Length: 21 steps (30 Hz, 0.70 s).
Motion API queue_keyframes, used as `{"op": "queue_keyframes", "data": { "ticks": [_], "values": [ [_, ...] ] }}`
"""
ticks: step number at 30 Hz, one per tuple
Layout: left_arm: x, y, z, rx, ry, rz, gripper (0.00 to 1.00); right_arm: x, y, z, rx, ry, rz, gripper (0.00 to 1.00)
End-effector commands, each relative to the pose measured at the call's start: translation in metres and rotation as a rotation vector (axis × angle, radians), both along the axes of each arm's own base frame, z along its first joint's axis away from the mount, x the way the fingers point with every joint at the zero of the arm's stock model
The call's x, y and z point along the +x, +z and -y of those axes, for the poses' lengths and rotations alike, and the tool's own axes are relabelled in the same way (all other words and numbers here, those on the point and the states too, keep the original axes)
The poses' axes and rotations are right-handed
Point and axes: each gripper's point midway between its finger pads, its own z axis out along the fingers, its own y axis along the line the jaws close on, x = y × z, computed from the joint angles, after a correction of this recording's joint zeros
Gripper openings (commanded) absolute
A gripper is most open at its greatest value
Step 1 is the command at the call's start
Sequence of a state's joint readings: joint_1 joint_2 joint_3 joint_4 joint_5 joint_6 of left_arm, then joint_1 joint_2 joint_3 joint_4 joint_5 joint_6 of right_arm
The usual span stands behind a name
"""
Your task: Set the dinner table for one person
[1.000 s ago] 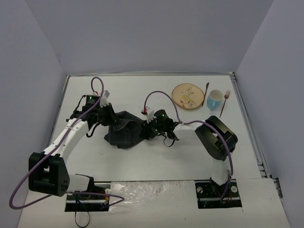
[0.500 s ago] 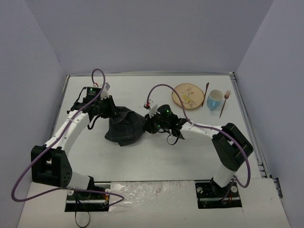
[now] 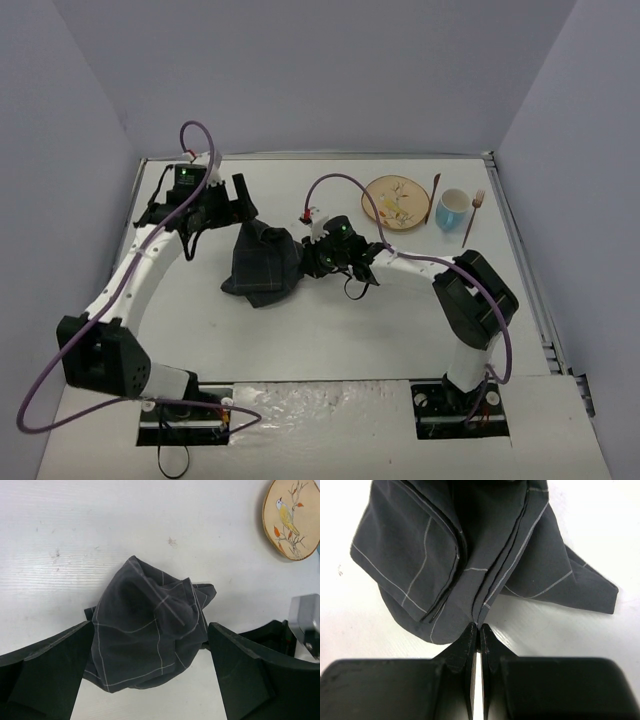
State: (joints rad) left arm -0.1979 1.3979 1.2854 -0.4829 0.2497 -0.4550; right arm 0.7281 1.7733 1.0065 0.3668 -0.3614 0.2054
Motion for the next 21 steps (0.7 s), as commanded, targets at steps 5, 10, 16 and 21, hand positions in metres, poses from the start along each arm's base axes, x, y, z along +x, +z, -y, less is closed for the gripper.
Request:
{"op": "queue_keyframes", "data": {
  "ticks": [5, 10, 16, 21],
  "values": [
    [-0.06, -0.009, 0.026, 0.107, 0.015, 0.079, 0.8, 0.015, 0.018, -0.009, 0.054, -0.041, 0.009, 0.0],
    [-0.063, -0.043, 0.05, 0.167, -0.021, 0.064, 0.62, 0.017, 0.017, -0.012, 0.061, -0.044, -0.005, 0.0],
    [-0.057, -0.073, 0.078, 0.2, -0.058, 0.034, 0.6, 0.017, 0.016, -0.009, 0.057, -0.053, -0.01, 0.0],
    [-0.054, -0.095, 0.087, 0.235, -0.063, 0.006, 0.6, 0.016, 0.015, -0.007, 0.056, -0.059, -0.016, 0.0]
  ]
}}
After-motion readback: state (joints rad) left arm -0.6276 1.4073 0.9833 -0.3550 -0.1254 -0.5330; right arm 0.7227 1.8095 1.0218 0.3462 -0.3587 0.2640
